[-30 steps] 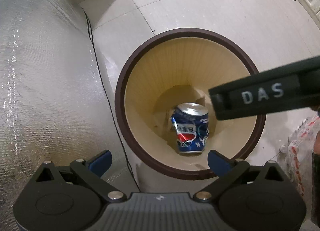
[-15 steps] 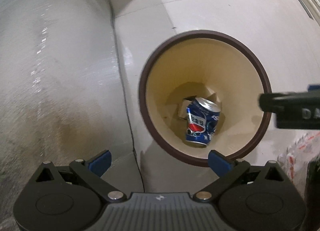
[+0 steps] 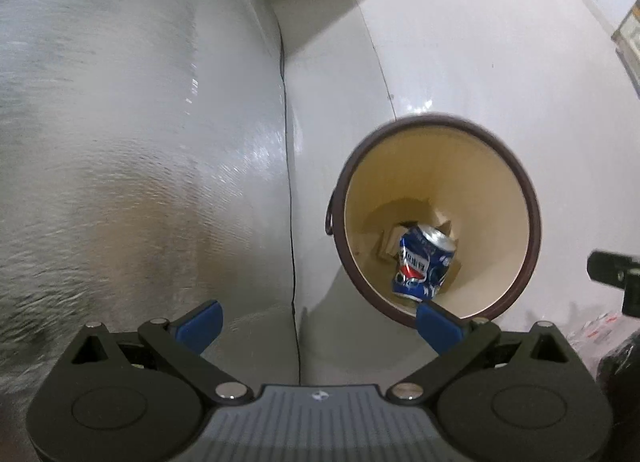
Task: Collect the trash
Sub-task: 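Raise both tools away from the bin back toward the bed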
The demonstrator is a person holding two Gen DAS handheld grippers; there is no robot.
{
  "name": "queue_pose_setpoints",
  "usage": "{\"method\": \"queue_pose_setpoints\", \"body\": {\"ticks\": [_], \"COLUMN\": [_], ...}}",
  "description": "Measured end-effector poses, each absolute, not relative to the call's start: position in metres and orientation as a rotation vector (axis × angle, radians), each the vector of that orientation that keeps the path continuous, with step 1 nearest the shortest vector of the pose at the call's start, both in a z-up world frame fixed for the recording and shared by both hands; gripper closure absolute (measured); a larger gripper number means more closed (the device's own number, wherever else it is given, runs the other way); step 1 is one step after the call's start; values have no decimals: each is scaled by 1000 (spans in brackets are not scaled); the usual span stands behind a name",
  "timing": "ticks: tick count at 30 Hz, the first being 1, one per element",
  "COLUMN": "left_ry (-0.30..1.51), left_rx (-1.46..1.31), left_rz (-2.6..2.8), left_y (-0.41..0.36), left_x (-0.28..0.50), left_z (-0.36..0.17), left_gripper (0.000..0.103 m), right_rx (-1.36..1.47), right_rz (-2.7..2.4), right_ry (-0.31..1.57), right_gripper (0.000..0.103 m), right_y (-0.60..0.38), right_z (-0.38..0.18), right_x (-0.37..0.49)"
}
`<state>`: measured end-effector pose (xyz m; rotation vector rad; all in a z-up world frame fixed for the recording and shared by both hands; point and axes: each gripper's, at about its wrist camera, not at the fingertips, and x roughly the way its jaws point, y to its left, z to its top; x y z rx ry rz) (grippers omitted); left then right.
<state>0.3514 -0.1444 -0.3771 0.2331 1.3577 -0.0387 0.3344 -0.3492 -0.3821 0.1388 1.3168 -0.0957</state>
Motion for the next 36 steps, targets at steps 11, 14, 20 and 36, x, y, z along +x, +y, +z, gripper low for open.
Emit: {"method": "queue_pose_setpoints", "body": {"ticks": [11, 14, 20, 36], "left_ry": [1266, 1250, 1186, 885], "left_rx": [209, 191, 162, 101], "left_rz": [-51, -51, -56, -103], "left_y": [-149, -146, -144, -144], "left_x": [310, 297, 272, 184], "left_z": [-324, -310, -275, -132], "left_gripper": [1, 1, 1, 1], "right_rx": [144, 145, 162, 160], "right_rz": [-108, -114, -92, -102], "right_ry": [1218, 1196, 1123, 850], "right_gripper": [0, 0, 0, 0], "right_y": [-367, -370, -368, -375], "right_z": [-327, -312, -274, -145], "right_x": [287, 271, 242, 148]}}
